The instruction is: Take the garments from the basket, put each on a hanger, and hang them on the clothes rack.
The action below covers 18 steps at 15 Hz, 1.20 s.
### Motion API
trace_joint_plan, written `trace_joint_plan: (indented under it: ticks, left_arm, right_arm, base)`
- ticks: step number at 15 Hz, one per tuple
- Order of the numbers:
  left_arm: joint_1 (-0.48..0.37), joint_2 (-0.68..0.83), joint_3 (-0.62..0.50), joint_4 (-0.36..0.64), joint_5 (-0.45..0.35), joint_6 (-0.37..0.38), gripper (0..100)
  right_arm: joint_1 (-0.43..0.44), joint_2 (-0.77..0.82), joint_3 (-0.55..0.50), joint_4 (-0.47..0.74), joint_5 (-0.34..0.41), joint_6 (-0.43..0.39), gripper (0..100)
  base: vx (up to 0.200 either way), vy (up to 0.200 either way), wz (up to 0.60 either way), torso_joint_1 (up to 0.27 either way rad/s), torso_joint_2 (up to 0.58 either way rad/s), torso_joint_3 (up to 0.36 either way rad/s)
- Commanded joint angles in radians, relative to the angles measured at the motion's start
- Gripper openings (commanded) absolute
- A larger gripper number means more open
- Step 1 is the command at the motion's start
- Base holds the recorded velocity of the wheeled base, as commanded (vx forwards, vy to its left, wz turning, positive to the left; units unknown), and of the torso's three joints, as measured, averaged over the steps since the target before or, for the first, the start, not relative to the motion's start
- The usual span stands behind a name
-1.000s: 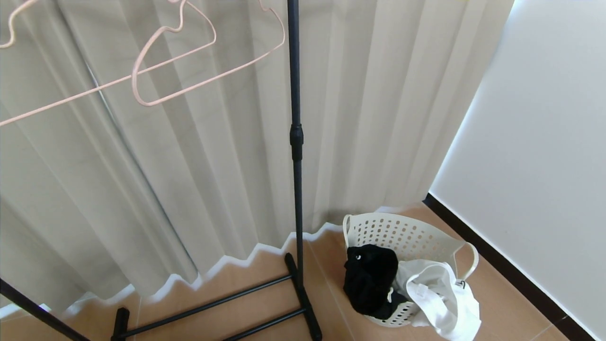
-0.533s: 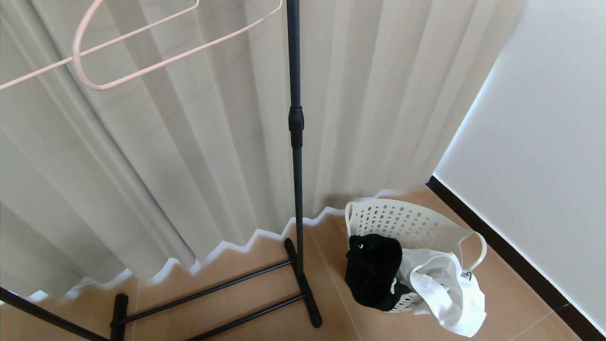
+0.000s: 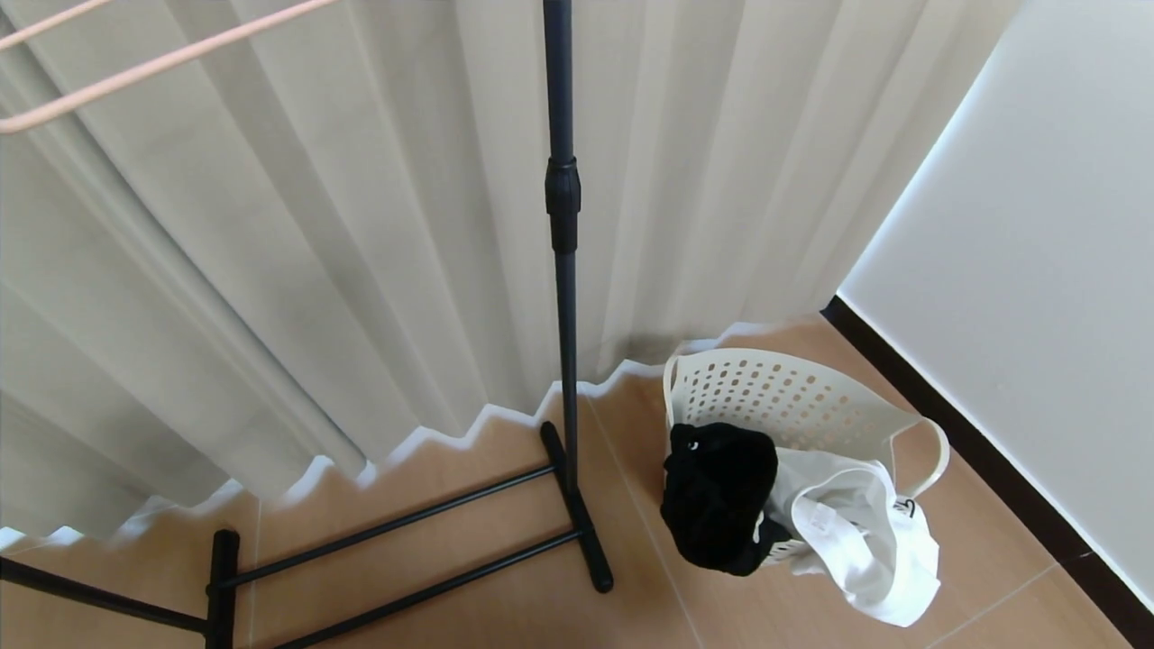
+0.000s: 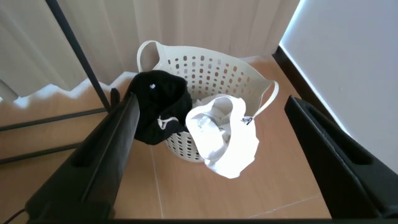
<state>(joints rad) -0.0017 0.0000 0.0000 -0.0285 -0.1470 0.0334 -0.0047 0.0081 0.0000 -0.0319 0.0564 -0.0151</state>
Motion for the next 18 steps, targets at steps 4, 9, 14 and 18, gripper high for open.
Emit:
trace_joint_plan:
  ticks: [4, 9, 14, 18]
  left_arm:
    - [0.000, 0.000, 0.000, -0.001, 0.001, -0.001, 100]
    - [0.000, 0.000, 0.000, -0.001, 0.001, -0.001, 100]
    - [0.000, 0.000, 0.000, -0.001, 0.001, -0.001, 100]
    - [0.000, 0.000, 0.000, -0.001, 0.003, -0.003, 100]
  right_arm:
    - [0.000, 0.000, 0.000, -0.002, -0.001, -0.002, 100]
    - [0.000, 0.000, 0.000, -0.002, -0.001, -0.002, 100]
    - [0.000, 0.000, 0.000, 0.000, -0.001, -0.005, 100]
    - [0.002, 0.016, 0.000, 0.009, -0.001, -0.008, 100]
  base:
    - [0.000, 0.000, 0.00, 0.002, 0.00, -0.201]
    - [0.000, 0.000, 0.00, 0.002, 0.01, -0.198]
    - [0.000, 0.000, 0.00, 0.001, 0.01, -0.196]
    - [0.000, 0.000, 0.00, 0.001, 0.00, -0.196]
